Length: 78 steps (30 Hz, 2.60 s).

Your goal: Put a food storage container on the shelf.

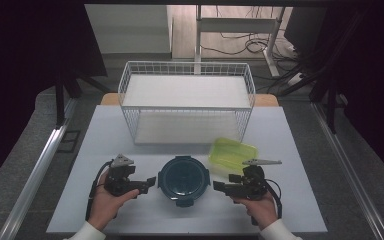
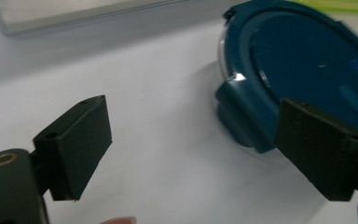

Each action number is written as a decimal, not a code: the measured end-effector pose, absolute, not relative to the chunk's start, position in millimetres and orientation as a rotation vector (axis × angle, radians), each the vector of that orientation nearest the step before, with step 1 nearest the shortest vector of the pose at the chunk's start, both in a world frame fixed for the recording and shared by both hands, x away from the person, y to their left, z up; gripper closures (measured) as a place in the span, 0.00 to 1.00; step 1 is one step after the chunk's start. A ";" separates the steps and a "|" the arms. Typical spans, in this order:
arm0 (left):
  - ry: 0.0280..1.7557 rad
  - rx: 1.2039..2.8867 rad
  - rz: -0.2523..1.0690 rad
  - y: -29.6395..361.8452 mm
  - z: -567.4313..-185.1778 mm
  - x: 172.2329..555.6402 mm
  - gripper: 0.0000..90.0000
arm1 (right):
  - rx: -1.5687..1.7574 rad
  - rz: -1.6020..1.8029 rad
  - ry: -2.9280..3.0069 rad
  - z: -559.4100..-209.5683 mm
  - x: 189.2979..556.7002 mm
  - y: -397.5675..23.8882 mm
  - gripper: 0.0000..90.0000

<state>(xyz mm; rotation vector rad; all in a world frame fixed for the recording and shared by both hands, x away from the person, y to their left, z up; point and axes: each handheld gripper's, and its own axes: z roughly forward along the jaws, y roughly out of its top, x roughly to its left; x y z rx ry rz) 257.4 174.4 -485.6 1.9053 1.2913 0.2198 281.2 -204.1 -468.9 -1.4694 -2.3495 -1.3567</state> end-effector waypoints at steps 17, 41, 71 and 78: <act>1.318 1.759 -0.159 161.5 -506.0 285.2 0.10 | -1.511 -1.293 -2.218 -492.0 300.7 -167.3 0.19; 1.296 1.731 -0.379 145.4 -521.0 286.4 0.24 | -1.516 -1.234 -2.060 -509.4 312.1 -157.1 0.27; 1.366 1.715 -0.270 140.4 -496.7 271.3 0.38 | -1.614 -1.216 -1.907 -497.2 300.2 -165.0 0.42; 1.356 1.711 -0.262 140.6 -490.8 270.6 0.38 | -1.615 -1.232 -1.901 -492.8 299.0 -165.1 0.42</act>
